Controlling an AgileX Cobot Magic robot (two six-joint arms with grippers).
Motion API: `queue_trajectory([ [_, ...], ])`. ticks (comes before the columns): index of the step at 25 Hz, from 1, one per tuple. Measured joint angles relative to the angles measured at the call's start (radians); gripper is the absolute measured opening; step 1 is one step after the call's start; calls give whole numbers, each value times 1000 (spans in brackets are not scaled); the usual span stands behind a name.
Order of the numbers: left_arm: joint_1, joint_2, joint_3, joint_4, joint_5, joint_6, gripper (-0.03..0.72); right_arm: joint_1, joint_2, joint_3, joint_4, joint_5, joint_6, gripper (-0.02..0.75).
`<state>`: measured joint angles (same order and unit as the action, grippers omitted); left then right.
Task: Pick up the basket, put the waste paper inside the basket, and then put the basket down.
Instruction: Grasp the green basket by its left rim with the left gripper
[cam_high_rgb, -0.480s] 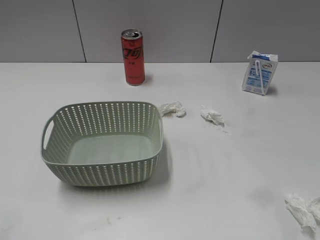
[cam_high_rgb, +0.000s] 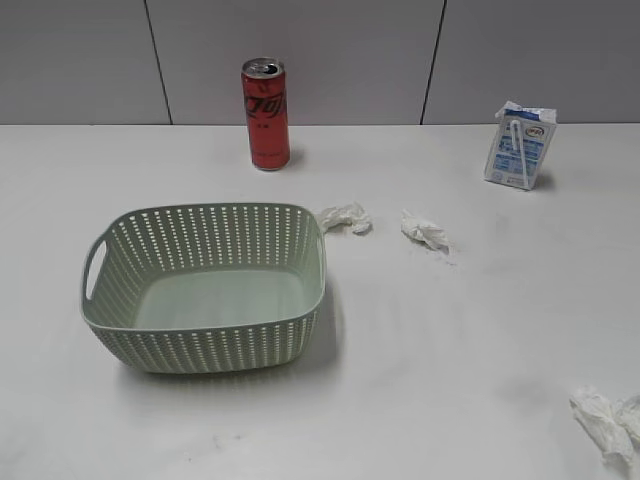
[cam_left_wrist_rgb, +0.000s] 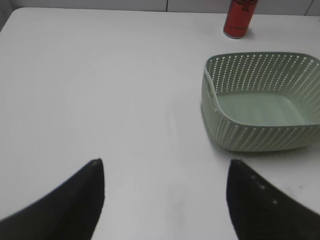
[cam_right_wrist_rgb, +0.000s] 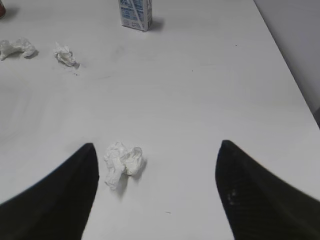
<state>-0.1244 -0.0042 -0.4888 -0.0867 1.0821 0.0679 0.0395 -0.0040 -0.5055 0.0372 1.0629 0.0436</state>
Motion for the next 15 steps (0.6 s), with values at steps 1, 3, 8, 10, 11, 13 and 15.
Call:
queue_trajectory([
  [1, 0, 11, 0, 1, 0, 0, 580, 0, 0, 0, 0, 0, 0, 551],
  [3, 0, 68, 0, 1, -1, 0, 580, 0, 0, 0, 0, 0, 0, 551],
  [8, 0, 362, -35, -51, -75, 0, 575, 0, 0, 0, 0, -1, 0, 551],
  [10, 0, 491, -70, -83, -110, 0, 575, 0, 0, 0, 0, -1, 0, 551],
  [11, 0, 564, -88, -99, -125, 3, 575, 0, 0, 0, 0, -1, 0, 551],
  [13, 0, 703, -142, -129, -137, 22, 575, 0, 0, 0, 0, -1, 0, 551],
  [15, 0, 850, -199, -143, -151, 38, 574, 0, 0, 0, 0, -1, 0, 551],
])
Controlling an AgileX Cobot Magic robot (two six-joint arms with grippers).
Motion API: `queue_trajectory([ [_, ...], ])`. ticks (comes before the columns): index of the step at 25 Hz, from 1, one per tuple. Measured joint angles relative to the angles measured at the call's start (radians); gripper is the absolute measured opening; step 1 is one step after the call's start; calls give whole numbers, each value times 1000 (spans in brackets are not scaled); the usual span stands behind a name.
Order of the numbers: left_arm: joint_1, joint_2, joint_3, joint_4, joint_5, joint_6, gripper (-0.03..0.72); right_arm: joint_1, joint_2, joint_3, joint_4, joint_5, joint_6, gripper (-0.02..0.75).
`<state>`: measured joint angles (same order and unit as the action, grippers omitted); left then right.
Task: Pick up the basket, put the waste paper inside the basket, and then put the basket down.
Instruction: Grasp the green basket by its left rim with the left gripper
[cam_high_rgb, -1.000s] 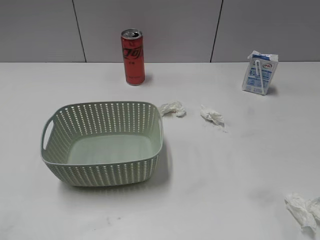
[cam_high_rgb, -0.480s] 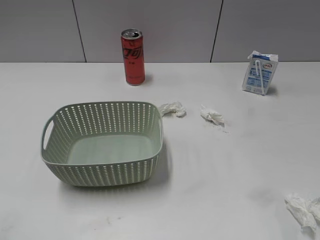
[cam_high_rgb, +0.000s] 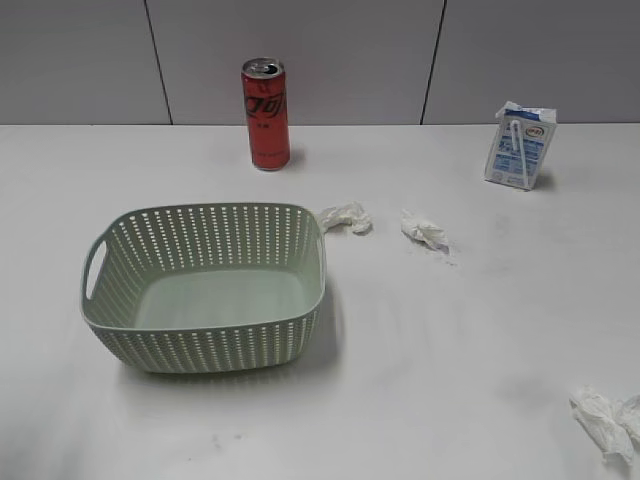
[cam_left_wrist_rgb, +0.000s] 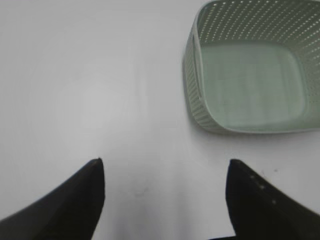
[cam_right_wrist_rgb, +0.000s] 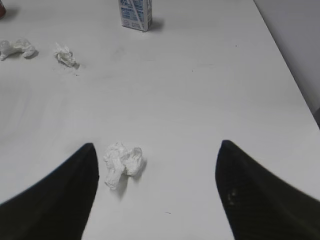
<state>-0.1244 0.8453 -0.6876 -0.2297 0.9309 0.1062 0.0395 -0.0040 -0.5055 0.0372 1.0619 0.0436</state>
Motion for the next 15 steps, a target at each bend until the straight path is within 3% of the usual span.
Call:
queue_trajectory([
  [4, -5, 252, -116, -15, -18, 7, 574, 0, 0, 0, 0, 0, 0, 551],
  [8, -72, 449, -235, -10, -18, -10, 574, 0, 0, 0, 0, 0, 0, 551],
  [15, -214, 716, -365, 158, -30, -227, 574, 0, 0, 0, 0, -1, 0, 551],
])
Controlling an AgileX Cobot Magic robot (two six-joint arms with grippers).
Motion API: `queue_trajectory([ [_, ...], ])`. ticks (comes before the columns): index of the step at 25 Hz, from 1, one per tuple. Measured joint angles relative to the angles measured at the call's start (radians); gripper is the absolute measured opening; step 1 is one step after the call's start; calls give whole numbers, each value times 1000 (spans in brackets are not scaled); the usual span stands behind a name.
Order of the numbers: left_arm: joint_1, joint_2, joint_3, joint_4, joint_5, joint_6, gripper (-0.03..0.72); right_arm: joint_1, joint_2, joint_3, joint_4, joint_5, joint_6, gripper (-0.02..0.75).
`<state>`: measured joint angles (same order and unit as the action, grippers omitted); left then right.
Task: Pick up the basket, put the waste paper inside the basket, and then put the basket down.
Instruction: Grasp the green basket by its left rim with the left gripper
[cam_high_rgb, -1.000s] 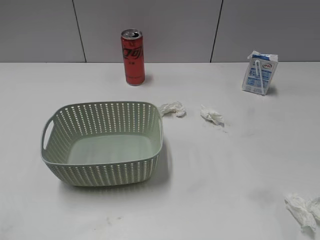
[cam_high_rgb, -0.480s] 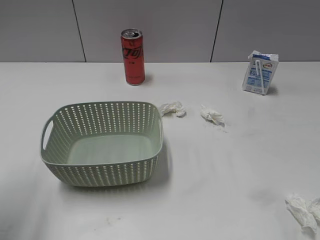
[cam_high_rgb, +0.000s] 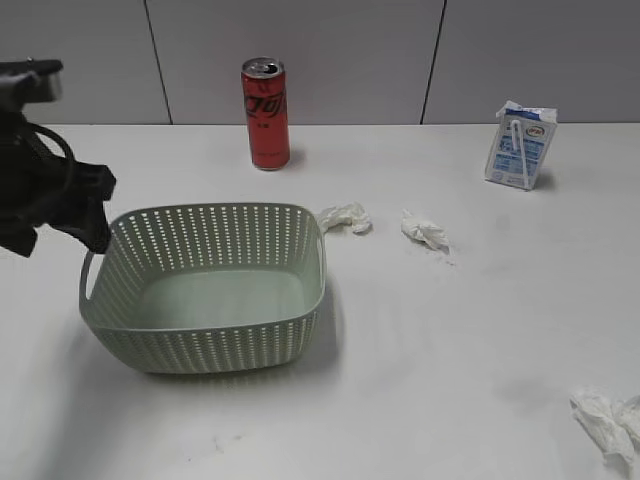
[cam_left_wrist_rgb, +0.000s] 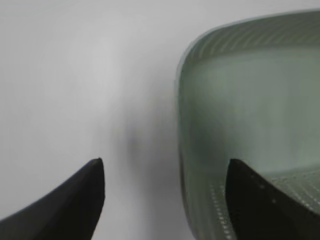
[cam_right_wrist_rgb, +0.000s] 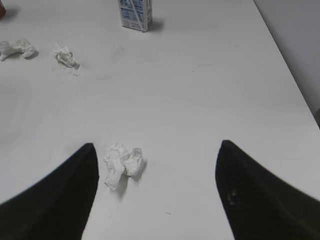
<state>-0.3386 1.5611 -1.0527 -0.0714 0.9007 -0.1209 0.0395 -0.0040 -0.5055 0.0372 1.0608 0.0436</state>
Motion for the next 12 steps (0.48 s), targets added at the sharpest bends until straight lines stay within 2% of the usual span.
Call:
queue_trajectory([
  [8, -11, 200, -5, -18, -98, -43, 571, 0, 0, 0, 0, -1, 0, 551],
  [12, -11, 263, -5, -23, -127, -44, 535, 0, 0, 0, 0, -1, 0, 551],
])
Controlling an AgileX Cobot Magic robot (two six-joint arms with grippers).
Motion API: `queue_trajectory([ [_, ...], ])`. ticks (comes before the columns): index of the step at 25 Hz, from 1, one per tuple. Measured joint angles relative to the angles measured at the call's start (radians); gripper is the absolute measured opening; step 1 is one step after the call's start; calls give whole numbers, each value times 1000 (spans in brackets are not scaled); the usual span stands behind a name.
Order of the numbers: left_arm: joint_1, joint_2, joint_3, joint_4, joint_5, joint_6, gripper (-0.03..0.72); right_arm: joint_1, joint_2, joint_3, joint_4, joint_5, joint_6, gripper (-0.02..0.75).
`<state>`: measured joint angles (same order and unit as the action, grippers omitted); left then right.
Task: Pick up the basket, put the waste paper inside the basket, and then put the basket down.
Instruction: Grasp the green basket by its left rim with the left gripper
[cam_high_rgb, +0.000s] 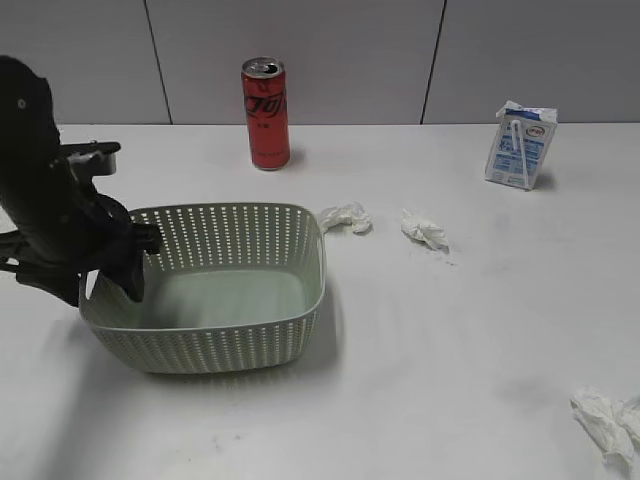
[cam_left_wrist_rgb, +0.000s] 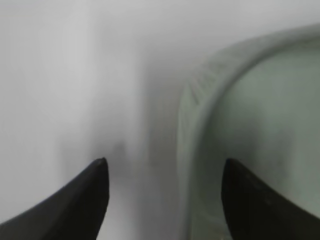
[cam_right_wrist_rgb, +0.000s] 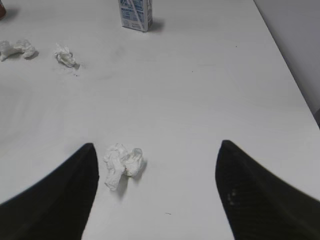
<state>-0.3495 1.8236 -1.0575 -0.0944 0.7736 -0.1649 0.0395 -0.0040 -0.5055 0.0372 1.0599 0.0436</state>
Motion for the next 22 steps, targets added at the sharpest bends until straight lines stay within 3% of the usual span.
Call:
queue_trajectory([
  [4, 0, 18, -1, -11, -16, 0, 427, 0, 0, 0, 0, 0, 1, 551],
  [9, 0, 18, -2, -14, -19, 0, 123, 0, 0, 0, 0, -2, 1, 551],
  [11, 0, 18, -2, -18, -15, 0, 41, 0, 0, 0, 0, -11, 1, 551],
  [14, 0, 11, -2, -22, 0, -4, 8, 0, 0, 0, 0, -12, 1, 551],
  [22, 0, -123, -2, -12, 111, -3, 6, 0, 72, 0, 10, -14, 1, 551],
])
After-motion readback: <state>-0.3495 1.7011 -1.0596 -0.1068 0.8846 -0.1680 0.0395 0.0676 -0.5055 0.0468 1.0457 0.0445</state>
